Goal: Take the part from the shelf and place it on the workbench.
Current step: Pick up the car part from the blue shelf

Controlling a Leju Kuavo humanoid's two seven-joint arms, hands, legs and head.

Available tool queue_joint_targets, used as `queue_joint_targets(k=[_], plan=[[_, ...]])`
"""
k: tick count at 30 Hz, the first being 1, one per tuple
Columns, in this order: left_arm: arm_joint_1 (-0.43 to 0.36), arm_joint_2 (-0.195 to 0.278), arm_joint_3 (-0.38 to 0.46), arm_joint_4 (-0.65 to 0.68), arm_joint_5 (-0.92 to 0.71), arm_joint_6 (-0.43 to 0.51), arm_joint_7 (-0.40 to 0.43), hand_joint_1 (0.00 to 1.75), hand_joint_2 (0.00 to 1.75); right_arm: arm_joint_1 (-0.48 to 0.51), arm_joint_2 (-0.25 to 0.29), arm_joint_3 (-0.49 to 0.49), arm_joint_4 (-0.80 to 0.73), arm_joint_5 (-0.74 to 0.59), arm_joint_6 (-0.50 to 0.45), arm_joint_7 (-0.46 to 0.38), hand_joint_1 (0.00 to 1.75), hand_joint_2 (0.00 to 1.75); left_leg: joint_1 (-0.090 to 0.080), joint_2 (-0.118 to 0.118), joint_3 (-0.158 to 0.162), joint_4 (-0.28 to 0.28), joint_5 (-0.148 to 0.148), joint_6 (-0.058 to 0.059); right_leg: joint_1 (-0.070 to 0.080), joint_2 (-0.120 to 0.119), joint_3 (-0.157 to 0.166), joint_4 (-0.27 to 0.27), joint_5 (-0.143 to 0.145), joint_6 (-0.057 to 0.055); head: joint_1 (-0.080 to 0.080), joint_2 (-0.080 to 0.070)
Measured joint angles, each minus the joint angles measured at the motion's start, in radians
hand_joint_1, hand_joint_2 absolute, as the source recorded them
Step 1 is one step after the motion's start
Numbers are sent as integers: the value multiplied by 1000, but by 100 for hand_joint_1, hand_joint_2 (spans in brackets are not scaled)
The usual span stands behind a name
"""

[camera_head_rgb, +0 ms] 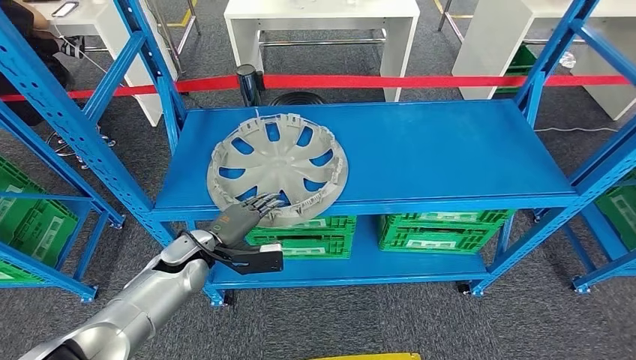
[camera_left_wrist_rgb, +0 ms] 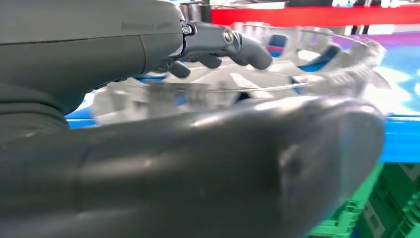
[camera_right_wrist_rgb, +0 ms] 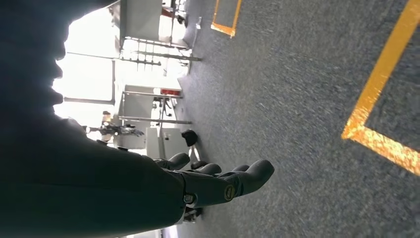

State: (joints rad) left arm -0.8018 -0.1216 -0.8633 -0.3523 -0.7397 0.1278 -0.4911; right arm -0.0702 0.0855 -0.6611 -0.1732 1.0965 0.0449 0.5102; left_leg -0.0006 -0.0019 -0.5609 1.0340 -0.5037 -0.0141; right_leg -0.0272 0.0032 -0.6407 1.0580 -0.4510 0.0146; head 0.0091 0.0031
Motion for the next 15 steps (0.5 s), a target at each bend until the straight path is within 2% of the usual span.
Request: queue_joint_targets(k=[3, 4, 5, 7, 8, 9, 10, 11, 13, 14, 15], plan=[[-2, -1, 0, -1, 0, 0, 0, 0, 0, 1, 1, 0, 0, 0, 0, 0, 0, 175, -1, 0, 1, 3, -11, -13, 0, 1, 1, 3, -4, -23, -2, 0], [-3, -1, 0, -1, 0, 0, 0, 0, 0, 1, 1, 0, 0, 0, 0, 0, 0, 175, 1, 0, -5, 20, -24, -18, -1, 1, 3, 1, -4, -28, -3, 0], [-4, -1, 0, -1, 0, 0, 0, 0, 0, 1, 1, 0, 0, 0, 0, 0, 0, 175, 2, 0, -22, 58, -47, -22, -2, 1, 4, 0, -4, -33, -4, 0], [-3, -1, 0, 0, 2, -2, 0, 0, 0, 1, 1, 0, 0, 1, 1, 0, 0, 175, 3, 0, -84, 184, -109, -29, 0, 1, 5, -1, -5, -39, -5, 0], [-1, 0, 0, 1, 2, -4, 1, 0, 0, 1, 1, 0, 0, 1, 1, 0, 0, 175, 4, 0, -117, 245, -131, -30, 1, 1, 5, -1, -6, -41, -5, 0], [0, 0, 0, 2, 3, -4, 1, 0, 0, 1, 1, 0, 0, 2, 2, 0, 0, 175, 3, 0, -138, 279, -134, -28, 3, 1, 5, 0, -7, -42, -5, 0], [1, 1, 0, 3, 3, -5, 2, 0, 0, 1, 1, -1, 0, 2, 2, 1, 0, 175, 3, 0, -140, 276, -118, -25, 5, 2, 6, 0, -7, -42, -5, 0], [1, 1, 0, 4, 4, -5, 3, 0, 0, 1, 1, -1, 0, 2, 2, 1, 0, 175, 2, 0, -125, 234, -84, -19, 7, 3, 8, 0, -7, -43, -5, 0], [-1, 1, 0, 4, 4, -4, 3, 0, 0, 1, 1, -1, 0, 2, 2, 1, 0, 175, -5, 0, -65, 95, -10, -1, 11, 4, 12, -1, -8, -41, -5, 0], [-3, 1, 0, 4, 5, -4, 3, 0, 0, 1, 2, -1, 0, 3, 2, 1, 0, 175, -9, 1, -41, 41, 12, 5, 12, 4, 13, -2, -9, -38, -5, 0], [-3, 1, 0, 3, 5, -4, 3, 0, 0, 0, 2, -1, 0, 3, 2, 1, 0, 175, -11, 1, -26, 8, 24, 3, 14, 4, 13, -2, -10, -37, -4, 0]])
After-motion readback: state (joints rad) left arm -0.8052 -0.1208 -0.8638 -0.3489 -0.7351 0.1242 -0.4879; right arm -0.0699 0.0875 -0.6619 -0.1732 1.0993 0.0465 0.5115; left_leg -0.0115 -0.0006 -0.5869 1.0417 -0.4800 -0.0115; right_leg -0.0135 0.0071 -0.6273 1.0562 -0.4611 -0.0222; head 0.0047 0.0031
